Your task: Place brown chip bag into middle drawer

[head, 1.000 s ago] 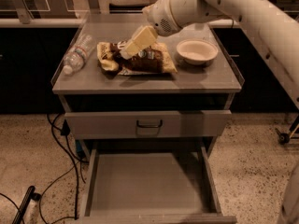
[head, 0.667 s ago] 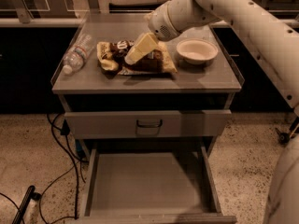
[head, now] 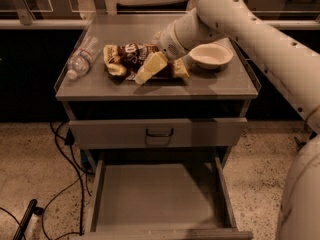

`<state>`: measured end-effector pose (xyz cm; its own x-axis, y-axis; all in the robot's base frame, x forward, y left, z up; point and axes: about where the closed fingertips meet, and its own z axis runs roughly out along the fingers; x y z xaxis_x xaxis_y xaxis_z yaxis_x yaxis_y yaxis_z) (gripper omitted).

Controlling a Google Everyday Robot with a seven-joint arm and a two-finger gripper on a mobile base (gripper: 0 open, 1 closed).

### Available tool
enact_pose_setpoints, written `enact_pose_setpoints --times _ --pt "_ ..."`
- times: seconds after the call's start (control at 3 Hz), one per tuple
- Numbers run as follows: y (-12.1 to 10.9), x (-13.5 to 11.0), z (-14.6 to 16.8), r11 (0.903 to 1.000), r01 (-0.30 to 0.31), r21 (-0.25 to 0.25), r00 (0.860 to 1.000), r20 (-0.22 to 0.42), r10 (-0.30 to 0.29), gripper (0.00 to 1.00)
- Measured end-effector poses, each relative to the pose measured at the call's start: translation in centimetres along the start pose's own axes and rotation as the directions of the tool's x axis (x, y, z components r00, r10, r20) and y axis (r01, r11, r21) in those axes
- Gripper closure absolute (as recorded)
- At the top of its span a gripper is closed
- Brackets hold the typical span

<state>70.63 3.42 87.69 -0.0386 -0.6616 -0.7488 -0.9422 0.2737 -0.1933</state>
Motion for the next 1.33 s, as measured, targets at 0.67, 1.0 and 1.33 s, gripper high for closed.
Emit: enact_pose_setpoints --times 0.67,1.0,1.33 --pt "0.67 2.08 2.94 0.9995 -0.016 -0.028 1.000 -0.022 0.016 0.15" --pt "0.67 2.08 2.94 0.9995 -0.016 -0.028 1.000 -0.022 0.016 0.39" --pt "0.68 2.08 2.95 0.9995 -0.016 -0.028 1.000 -0.022 0.016 0.63"
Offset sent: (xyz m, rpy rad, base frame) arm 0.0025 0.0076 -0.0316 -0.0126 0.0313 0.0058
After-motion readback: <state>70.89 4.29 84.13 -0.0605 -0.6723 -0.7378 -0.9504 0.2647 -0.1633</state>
